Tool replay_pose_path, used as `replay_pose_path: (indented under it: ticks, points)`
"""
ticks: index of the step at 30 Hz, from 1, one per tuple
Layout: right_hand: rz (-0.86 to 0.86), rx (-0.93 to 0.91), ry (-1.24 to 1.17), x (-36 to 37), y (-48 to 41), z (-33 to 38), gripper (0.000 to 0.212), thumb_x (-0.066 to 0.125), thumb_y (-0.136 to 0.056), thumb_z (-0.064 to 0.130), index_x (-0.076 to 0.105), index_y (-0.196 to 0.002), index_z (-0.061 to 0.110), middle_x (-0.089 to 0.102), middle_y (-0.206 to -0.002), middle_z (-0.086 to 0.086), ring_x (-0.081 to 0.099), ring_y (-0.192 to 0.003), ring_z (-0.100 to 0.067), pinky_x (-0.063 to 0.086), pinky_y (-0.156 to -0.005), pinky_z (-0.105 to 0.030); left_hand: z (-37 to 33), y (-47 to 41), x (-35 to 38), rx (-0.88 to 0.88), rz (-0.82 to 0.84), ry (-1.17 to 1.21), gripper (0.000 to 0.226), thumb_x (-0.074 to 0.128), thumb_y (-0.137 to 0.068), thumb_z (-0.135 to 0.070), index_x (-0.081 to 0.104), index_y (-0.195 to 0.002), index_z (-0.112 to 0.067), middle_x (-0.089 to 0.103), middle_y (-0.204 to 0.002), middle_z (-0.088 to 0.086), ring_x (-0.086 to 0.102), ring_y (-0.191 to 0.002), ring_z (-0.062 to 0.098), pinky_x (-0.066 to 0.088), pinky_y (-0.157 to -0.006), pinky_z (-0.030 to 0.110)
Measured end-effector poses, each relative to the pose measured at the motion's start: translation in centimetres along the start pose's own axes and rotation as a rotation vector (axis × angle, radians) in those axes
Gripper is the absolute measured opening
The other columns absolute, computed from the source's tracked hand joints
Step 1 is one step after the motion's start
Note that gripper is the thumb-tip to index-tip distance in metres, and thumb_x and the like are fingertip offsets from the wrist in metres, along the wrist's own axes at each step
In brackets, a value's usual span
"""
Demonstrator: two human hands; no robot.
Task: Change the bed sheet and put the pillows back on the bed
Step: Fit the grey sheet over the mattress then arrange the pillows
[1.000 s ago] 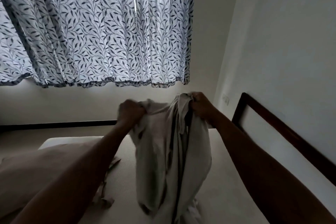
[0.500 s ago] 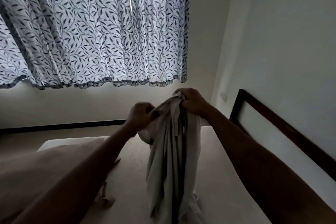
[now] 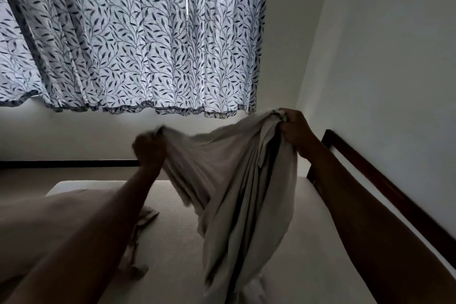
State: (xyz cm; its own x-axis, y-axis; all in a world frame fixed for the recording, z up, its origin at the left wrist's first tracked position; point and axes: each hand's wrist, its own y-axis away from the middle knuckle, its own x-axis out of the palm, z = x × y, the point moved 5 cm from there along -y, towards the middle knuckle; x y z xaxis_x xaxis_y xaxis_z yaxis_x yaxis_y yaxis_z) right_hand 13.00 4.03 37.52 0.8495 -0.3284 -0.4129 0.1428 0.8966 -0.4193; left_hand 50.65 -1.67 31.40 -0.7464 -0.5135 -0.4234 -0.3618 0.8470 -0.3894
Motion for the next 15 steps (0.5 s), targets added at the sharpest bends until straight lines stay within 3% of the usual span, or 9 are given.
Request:
replay_pose_path:
  ticks: [2, 5, 7, 9, 12, 15]
  points:
    - [0.062, -0.001, -0.039, 1.3, 0.5, 0.0, 0.033, 0.057, -0.074, 0.007, 0.076, -0.098, 0.022, 0.075, -0.104, -0.01, 0.068, -0.096, -0.019, 0.053, -0.095, -0.052, -5.3, -2.1, 0.3, 0.068, 0.05, 0.094, 0.048, 0.056, -0.098, -0.034, 0.068, -0.074, 0.005, 0.057, -0.058, 0.013, 0.065, -0.068, 0.028, 0.037, -0.061, 0.032]
    - [0.184, -0.07, -0.102, 4.9, 0.9, 2.2, 0.03, 0.063, -0.081, 0.011, 0.071, -0.11, 0.016, 0.075, -0.109, -0.007, 0.068, -0.1, -0.016, 0.055, -0.094, -0.044, -13.5, 0.9, 3.7, 0.287, 0.456, 0.089, 0.046, 0.062, -0.097, -0.029, 0.057, -0.056, -0.007, 0.044, -0.047, -0.005, 0.043, -0.05, -0.003, 0.035, -0.056, 0.026]
    - [0.261, -0.157, -0.087, 7.1, 1.1, 4.4, 0.036, 0.066, -0.084, 0.008, 0.064, -0.119, 0.017, 0.072, -0.112, 0.001, 0.066, -0.102, -0.007, 0.051, -0.091, -0.029, -15.4, 3.1, 5.9, 0.391, 0.596, 0.136, 0.045, 0.064, -0.096, -0.03, 0.058, -0.055, -0.012, 0.052, -0.049, -0.009, 0.041, -0.049, -0.007, 0.037, -0.053, 0.024]
    - [0.374, -0.231, -0.018, 8.6, 1.1, 5.5, 0.042, 0.064, -0.087, -0.001, 0.061, -0.125, 0.017, 0.068, -0.119, 0.002, 0.063, -0.108, -0.002, 0.047, -0.093, -0.02, -14.7, 3.3, 6.8, 0.39, 0.616, 0.237, 0.038, 0.064, -0.095, -0.036, 0.066, -0.064, -0.013, 0.059, -0.058, -0.006, 0.047, -0.058, 0.0, 0.04, -0.058, 0.029]
    - [0.44, -0.212, 0.234, 8.7, 0.8, 4.4, 0.037, 0.061, -0.084, 0.016, 0.071, -0.119, 0.014, 0.072, -0.112, -0.003, 0.065, -0.103, -0.013, 0.048, -0.087, -0.027, -11.4, 3.5, 6.6, 0.345, 0.701, 0.215, 0.047, 0.071, -0.084, -0.05, 0.051, -0.058, -0.017, 0.041, -0.057, -0.007, 0.035, -0.055, 0.005, 0.029, -0.054, 0.029]
    - [0.379, -0.147, 0.318, 7.7, 0.9, 2.8, 0.028, 0.054, -0.075, 0.025, 0.072, -0.093, 0.013, 0.071, -0.089, -0.002, 0.063, -0.085, -0.013, 0.041, -0.073, -0.027, -5.9, 5.4, 7.0, 0.292, 0.874, 0.111, 0.049, 0.074, -0.07, -0.051, 0.06, -0.068, -0.005, 0.047, -0.066, -0.004, 0.042, -0.063, 0.005, 0.033, -0.056, 0.028]
